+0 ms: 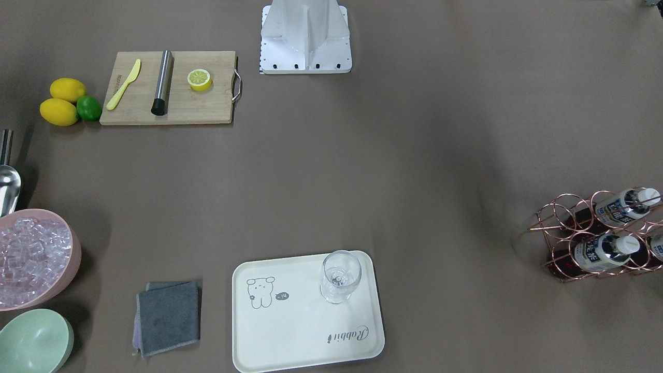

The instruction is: Take tea from basket to plate

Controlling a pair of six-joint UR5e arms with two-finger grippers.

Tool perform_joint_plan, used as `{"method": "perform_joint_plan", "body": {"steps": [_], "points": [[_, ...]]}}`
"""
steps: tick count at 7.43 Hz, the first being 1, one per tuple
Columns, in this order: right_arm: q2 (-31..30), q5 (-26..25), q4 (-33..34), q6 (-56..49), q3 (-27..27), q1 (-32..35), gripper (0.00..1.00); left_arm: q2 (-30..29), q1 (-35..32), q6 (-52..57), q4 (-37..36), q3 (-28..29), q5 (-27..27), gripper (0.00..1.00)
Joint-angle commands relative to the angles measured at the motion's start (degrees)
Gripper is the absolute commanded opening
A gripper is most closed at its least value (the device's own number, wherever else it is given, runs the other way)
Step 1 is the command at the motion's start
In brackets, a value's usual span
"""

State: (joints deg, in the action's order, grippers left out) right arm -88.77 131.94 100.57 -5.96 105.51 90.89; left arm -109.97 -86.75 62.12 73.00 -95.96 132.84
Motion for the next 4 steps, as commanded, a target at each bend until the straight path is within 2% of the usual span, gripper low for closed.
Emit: {"method": "perform_joint_plan", "body": {"steps": [1, 4], "points": [[-0.61, 2.43, -0.11, -0.01, -2.23, -0.01, 1.0, -2.7, 0.08, 1.33, 0.04, 4.19, 1.71, 0.97], [-1.57, 3.41, -0.11, -0.1, -2.15, 0.16, 1.0, -3.67, 1.49, 1.42, 0.04, 4.99, 2.95, 0.97]]}}
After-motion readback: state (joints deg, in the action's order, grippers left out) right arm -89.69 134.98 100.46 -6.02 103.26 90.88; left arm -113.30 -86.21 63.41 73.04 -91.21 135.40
